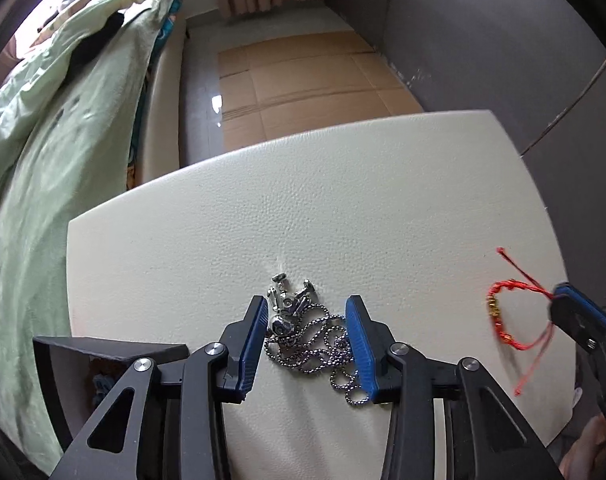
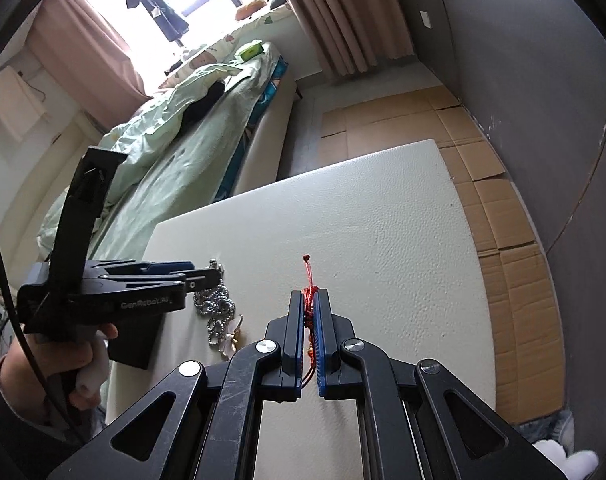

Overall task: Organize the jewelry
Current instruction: 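Lift the silver chain with the left gripper while the right gripper grasps the red string bracelet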

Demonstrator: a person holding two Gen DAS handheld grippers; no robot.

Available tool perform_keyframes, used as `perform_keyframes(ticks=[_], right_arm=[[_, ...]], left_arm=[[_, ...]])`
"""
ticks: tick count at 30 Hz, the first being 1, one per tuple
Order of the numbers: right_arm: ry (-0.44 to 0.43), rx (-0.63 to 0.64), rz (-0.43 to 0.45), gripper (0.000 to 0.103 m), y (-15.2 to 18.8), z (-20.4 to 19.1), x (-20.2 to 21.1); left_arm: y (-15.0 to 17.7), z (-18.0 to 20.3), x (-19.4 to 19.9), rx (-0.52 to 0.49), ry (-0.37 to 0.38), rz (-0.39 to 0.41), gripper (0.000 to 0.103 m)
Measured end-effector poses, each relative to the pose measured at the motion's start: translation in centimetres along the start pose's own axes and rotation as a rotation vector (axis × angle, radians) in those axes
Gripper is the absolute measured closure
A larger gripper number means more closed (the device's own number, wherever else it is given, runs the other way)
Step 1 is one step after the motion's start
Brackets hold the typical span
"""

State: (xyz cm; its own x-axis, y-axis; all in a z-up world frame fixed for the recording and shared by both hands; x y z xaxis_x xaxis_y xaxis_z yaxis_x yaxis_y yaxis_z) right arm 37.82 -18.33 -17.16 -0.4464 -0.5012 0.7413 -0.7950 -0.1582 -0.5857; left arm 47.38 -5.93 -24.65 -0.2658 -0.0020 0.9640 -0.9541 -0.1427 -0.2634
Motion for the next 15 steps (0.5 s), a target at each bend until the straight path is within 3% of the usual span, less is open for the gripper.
perform_keyframes(ticks=[5, 6, 8, 15], right_arm=[[-0.001, -0.001, 0.028, 0.097, -0.1, -0.3, 1.3], [-0.011, -0.006, 0.041, 0.097, -0.2, -0.3, 1.8], [-0.018, -0.006, 0.058, 0.097, -0.4, -0.5, 2.3], [-0.022, 0.018, 0.097, 0.097, -1.3, -1.8, 4.2]], left_arm=[[-0.6, -0.9, -1.2, 0.052, 0.003, -0.027, 0.061], [-0.5, -0.7, -1.2, 0.046, 0.009, -0.025, 0.066], [-0.3, -0.7, -1.1, 0.055, 0.03, -0.026, 0.087], [0.3, -0.9, 0.7, 0.063, 0.1, -0.011, 0.088]])
Point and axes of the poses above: each gripper's, at about its wrist camera, not at the fingertips, and x roughly against the way its jaws point, z to its right, y to its underside, the point moved 5 cm from there along -x, roughly the way its jaws point, and after that the axes turned 11 degrees about x, right-handed, at the moved point
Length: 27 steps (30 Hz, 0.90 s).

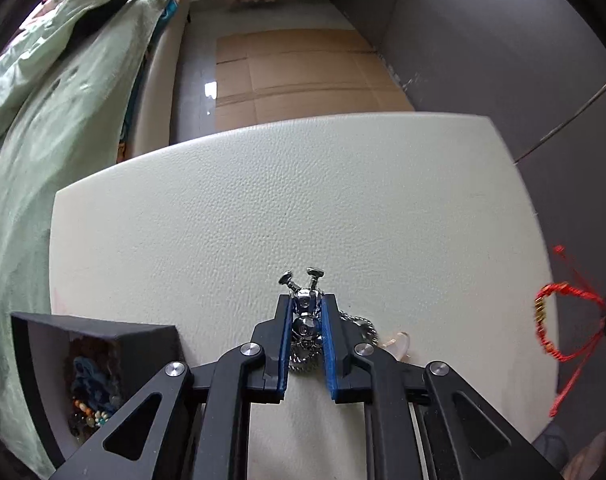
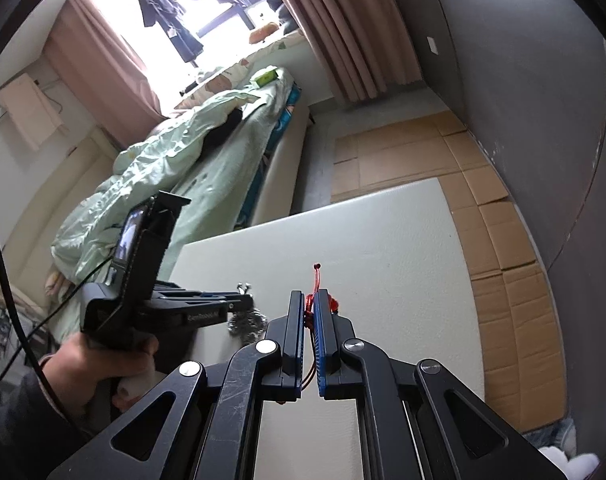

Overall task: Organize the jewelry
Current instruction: 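Lift the silver chain with the left gripper while the right gripper grasps the red string bracelet, then carry the chain and red bracelet into the box and open both grippers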

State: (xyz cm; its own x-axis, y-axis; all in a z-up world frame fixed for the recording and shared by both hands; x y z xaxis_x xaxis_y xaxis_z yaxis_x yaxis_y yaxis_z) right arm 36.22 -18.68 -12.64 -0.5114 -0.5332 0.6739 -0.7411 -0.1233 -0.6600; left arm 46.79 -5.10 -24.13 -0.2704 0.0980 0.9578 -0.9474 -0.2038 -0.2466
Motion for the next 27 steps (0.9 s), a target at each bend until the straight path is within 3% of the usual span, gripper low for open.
perform_keyframes(ticks=[27], right_arm=[[-0.001, 0.169, 0.104, 0.097, -6.5, -9.4, 4.9]], left_arm=[[-1.0, 1.1, 25.1, -0.091, 0.203, 0.395, 0.089]])
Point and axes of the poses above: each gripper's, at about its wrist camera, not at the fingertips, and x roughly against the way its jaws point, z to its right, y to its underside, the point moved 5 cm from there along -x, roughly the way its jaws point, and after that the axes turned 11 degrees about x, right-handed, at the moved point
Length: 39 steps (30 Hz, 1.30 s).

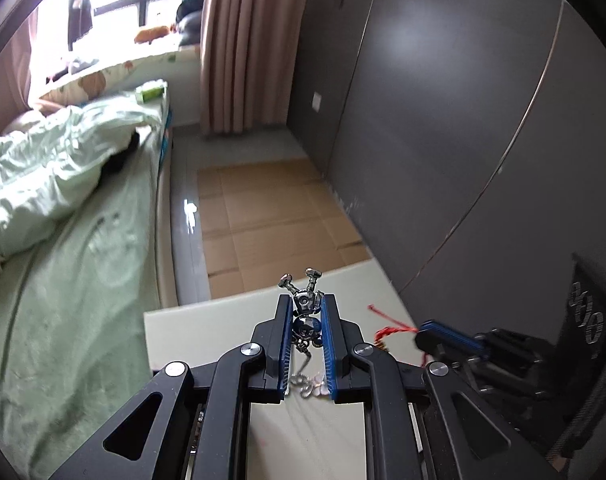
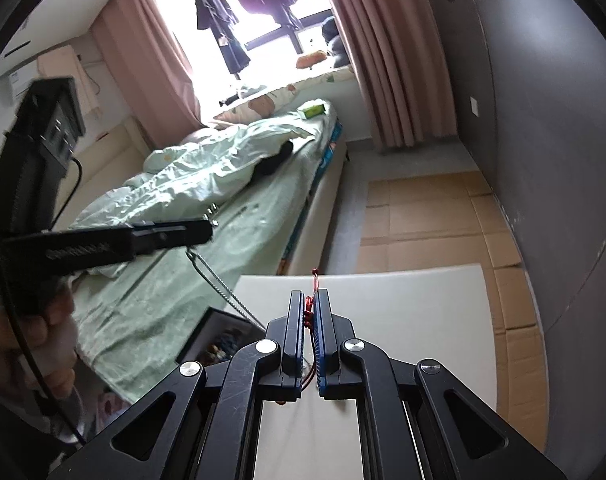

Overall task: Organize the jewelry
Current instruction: 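Carry the chain and red bracelet into the box and open both grippers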

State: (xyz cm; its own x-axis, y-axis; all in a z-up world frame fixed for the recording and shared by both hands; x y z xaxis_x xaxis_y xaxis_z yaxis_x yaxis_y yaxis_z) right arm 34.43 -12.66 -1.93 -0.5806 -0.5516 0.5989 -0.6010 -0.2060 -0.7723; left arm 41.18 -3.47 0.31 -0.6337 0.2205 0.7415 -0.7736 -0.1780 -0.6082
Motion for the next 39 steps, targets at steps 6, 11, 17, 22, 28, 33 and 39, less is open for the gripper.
perform_keyframes(ticks=[6, 11, 17, 22, 28, 33, 39], right_arm=[[-0.005, 0.043, 0.035, 0.097, -2.6, -2.1, 0.8], [-0.017, 0.07, 0.052, 0.097, -4.2, -3.7, 0.9], [-0.044, 0.105, 0.067, 0.097, -5.9, -6.1, 0.9], [-0.067, 0.132, 0.07, 0.097, -6.9, -8.0, 0.1], [-0.086, 0.152, 0.058, 0.097, -7.2, -9.9, -1.2], [-0.1, 0.163, 0.029, 0.097, -6.2, -11.1, -2.5], [-0.102, 0.167, -0.031, 0.097, -4.3, -11.5, -4.6]], left_arm=[[-2.6, 0.9, 5.2, -0.024, 0.019, 0.093, 0.089], [-4.4, 1.0, 8.8, -0.037, 0.024, 0.159, 0.089], [-5.6, -0.4, 13.0, -0.029, 0.004, 0.229, 0.089], [-6.2, -2.2, 14.9, -0.012, -0.02, 0.262, 0.089], [-5.4, -4.7, 13.8, 0.027, -0.029, 0.237, 0.089], [-3.7, -7.6, 10.8, 0.087, -0.011, 0.181, 0.089], [-0.1, -10.6, 6.0, 0.16, 0.023, 0.091, 0.088]])
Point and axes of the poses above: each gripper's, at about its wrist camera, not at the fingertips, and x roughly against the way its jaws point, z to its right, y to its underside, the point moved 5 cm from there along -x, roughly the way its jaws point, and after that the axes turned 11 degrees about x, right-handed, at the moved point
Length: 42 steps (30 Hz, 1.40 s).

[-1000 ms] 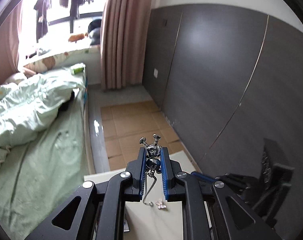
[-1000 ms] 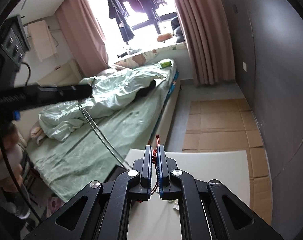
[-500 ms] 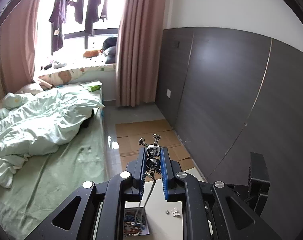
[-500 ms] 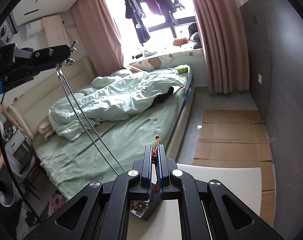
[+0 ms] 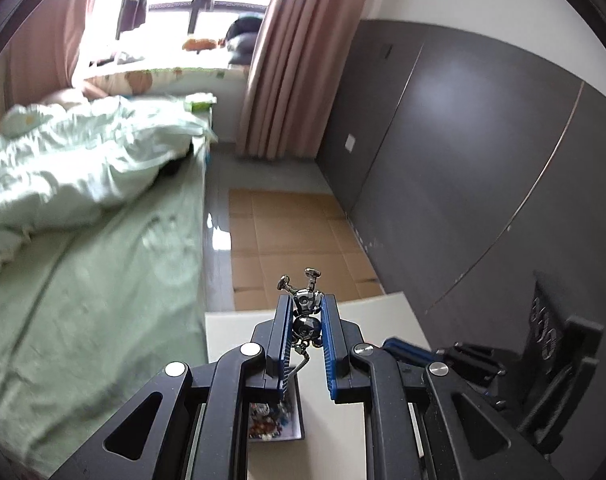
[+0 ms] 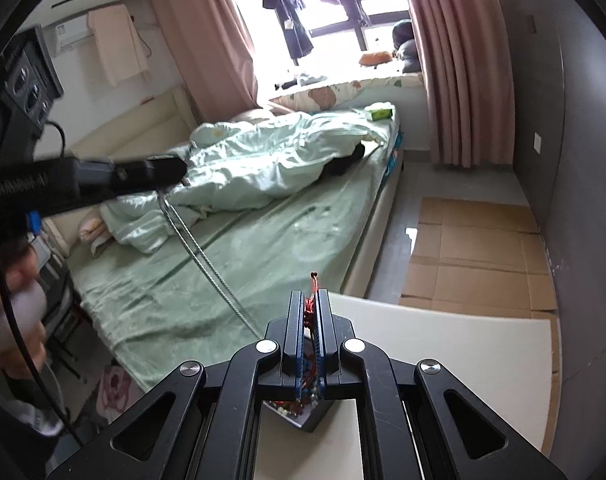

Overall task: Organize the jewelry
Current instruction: 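Carry the chain and red bracelet into the box and open both grippers, then move the left gripper to the small silver ring and grasp it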

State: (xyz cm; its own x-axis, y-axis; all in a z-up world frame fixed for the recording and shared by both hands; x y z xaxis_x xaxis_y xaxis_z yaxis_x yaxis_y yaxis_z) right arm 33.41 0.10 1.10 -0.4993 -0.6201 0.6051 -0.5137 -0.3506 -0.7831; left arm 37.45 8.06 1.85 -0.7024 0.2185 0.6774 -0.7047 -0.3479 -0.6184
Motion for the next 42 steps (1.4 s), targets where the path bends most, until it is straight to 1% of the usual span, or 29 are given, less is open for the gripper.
perform_keyframes(ticks=[8, 11, 16, 17, 18, 19, 20, 21, 24, 26, 27, 28, 29, 30, 32, 34, 42], right_arm=[[-0.019, -0.01, -0.068, 0.097, 2.6, -0.2, -2.6], [-0.032, -0.016, -0.094, 0.097, 3.6, -0.4, -3.7], [-0.075, -0.032, -0.146, 0.097, 5.4, -1.0, -5.9], [-0.084, -0.035, -0.154, 0.097, 5.7, -1.3, -6.3], [-0.091, -0.037, -0.16, 0.097, 5.9, -1.5, -6.6], [-0.099, -0.039, -0.167, 0.097, 6.1, -1.6, -7.0], [-0.109, -0.042, -0.175, 0.097, 6.4, -1.9, -7.4], [-0.115, -0.043, -0.178, 0.097, 6.5, -2.0, -7.7], [-0.139, -0.051, -0.183, 0.097, 6.9, -2.6, -8.5], [-0.147, -0.065, -0.199, 0.095, 7.2, -2.9, -9.1], [-0.164, -0.075, -0.214, 0.084, 7.4, -2.9, -9.4], [-0.175, -0.087, -0.228, 0.057, 7.6, -3.0, -9.7], [-0.168, -0.105, -0.246, 0.032, 7.9, -2.8, -10.0], [-0.145, -0.118, -0.249, 0.027, 8.1, -2.4, -10.0], [-0.138, -0.137, -0.24, 0.027, 8.3, -1.8, -9.6], [-0.136, -0.158, -0.24, 0.027, 8.6, -1.2, -9.3], [-0.048, -0.187, -0.243, 0.027, 10.0, 1.8, -6.6]], left_arm=[[4.4, -3.6, -4.6, 0.079, 0.013, -0.07, 0.088], [5.7, -5.1, -5.6, 0.12, 0.019, -0.077, 0.088], [8.0, -7.6, -7.1, 0.21, 0.064, -0.116, 0.086], [8.3, -8.0, -7.2, 0.224, 0.069, -0.121, 0.083], [8.7, -8.5, -7.3, 0.241, 0.072, -0.128, 0.069], [9.1, -9.1, -7.3, 0.256, 0.074, -0.13, 0.051], [9.3, -9.4, -7.3, 0.262, 0.076, -0.125, 0.045], [9.4, -9.9, -7.0, 0.269, 0.077, -0.11, 0.042], [10.0, -11.3, -6.2, 0.302, 0.067, -0.091, 0.042], [10.3, -11.9, -5.7, 0.31, 0.064, -0.079, 0.042], [10.6, -12.1, -5.5, 0.307, 0.051, -0.072, 0.042], [10.8, -12.2, -5.4, 0.302, 0.045, -0.07, 0.042], [11.0, -12.3, -5.3, 0.299, 0.044, -0.07, 0.042], [11.1, -12.3, -5.2, 0.292, 0.039, -0.068, 0.042], [11.6, -12.1, -5.1, 0.274, 0.022, -0.062, 0.042], [11.7, -11.8, -5.3, 0.262, 0.022, -0.061, 0.041], [12.2, -8.6, -6.7, 0.191, 0.035, -0.084, 0.041]])
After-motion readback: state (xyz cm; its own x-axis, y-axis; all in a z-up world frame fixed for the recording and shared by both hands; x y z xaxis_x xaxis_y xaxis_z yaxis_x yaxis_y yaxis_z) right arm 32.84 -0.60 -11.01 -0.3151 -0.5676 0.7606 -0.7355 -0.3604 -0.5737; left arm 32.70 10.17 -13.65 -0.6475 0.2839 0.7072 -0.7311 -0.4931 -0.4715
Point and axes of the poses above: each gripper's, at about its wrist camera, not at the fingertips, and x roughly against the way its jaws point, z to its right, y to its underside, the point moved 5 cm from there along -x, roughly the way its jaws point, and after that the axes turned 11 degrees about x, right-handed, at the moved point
